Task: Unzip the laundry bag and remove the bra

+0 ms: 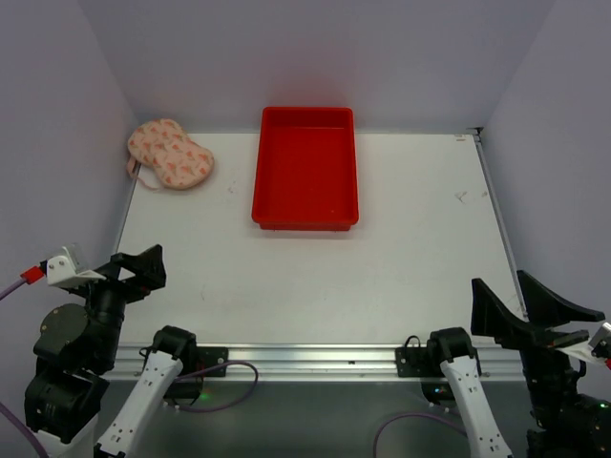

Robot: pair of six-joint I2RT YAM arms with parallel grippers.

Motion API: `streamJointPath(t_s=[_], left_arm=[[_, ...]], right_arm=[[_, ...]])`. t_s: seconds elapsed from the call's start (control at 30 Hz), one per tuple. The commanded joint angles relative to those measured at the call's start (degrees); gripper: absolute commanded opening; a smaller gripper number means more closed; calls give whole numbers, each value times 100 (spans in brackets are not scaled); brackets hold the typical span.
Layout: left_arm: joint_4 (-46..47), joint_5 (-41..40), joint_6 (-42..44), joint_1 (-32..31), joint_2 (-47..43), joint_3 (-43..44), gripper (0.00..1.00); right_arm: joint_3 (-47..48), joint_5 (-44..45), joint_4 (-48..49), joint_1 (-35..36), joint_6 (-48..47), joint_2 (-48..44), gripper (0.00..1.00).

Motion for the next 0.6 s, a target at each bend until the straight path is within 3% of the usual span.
streamJointPath(t_s=[0.0,0.23,0.4,0.57], left_arm=[[16,187,-122,-41,177,-160,100],[630,1012,-472,-32,712,-1160,100],[2140,899,-1140,-32,1380,-1996,100],[3827,381,-1492,99,3049,-2262,100]], right_arm=[[-96,-210,-72,-12,142,-80,99],[-430,-983,-72,-12,371,68,99],[-746,-1214,-143,-20,643,332,99],[-1423,-1791,234,-12,636,254,99]])
